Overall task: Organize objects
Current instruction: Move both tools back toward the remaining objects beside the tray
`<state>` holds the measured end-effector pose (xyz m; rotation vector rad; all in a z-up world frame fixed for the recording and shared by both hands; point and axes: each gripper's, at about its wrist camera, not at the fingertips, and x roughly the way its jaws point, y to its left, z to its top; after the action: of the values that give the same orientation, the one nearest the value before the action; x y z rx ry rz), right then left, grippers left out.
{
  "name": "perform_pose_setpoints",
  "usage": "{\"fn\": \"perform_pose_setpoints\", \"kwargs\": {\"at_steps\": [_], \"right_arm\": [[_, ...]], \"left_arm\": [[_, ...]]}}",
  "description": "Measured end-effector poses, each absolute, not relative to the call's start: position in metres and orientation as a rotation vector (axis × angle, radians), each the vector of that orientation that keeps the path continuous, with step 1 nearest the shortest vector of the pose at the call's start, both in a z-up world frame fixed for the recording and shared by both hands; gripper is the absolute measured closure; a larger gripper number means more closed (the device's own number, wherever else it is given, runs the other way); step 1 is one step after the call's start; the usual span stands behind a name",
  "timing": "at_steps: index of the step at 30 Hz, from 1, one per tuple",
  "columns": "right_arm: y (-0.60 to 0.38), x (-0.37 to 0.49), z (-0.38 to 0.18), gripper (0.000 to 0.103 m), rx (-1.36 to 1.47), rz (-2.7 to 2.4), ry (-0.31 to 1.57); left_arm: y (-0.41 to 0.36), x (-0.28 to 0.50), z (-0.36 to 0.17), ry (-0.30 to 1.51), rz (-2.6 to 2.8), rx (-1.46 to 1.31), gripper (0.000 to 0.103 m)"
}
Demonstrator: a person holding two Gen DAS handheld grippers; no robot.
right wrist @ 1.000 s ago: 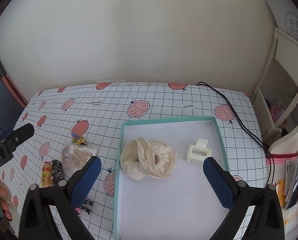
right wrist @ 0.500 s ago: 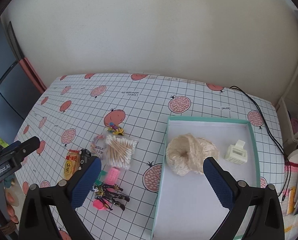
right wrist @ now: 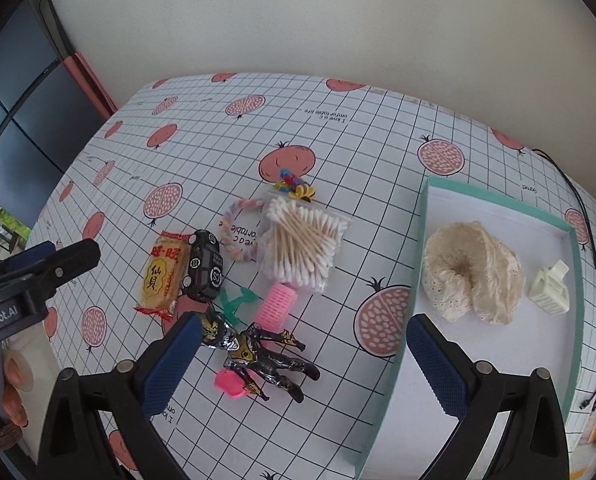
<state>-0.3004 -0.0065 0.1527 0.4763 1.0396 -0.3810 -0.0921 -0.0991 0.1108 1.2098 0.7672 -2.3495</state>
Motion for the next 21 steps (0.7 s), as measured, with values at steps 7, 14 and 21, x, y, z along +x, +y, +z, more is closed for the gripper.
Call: {"fn": "perform_pose_setpoints", "kwargs": {"at_steps": [7,14,21], "right_arm": [[0.004,-0.287,0.132,0.000,0.447,-0.347,1.101],[0.014,-0.278,0.112,0.000,0.448,-0.298,1.154],[0.018,-0.274,0.100,0.000,0.436,-0.296,1.188]], "left_arm": [[-0.108,-0.101,0.083,0.818,-2.317,1.289,0.013],[-0.109,-0.116,0.049,0.883,-2.266,1.401,0.013],[-0.109,-0.125,0.030,0.919,-2.220,1.440,0.013]]}}
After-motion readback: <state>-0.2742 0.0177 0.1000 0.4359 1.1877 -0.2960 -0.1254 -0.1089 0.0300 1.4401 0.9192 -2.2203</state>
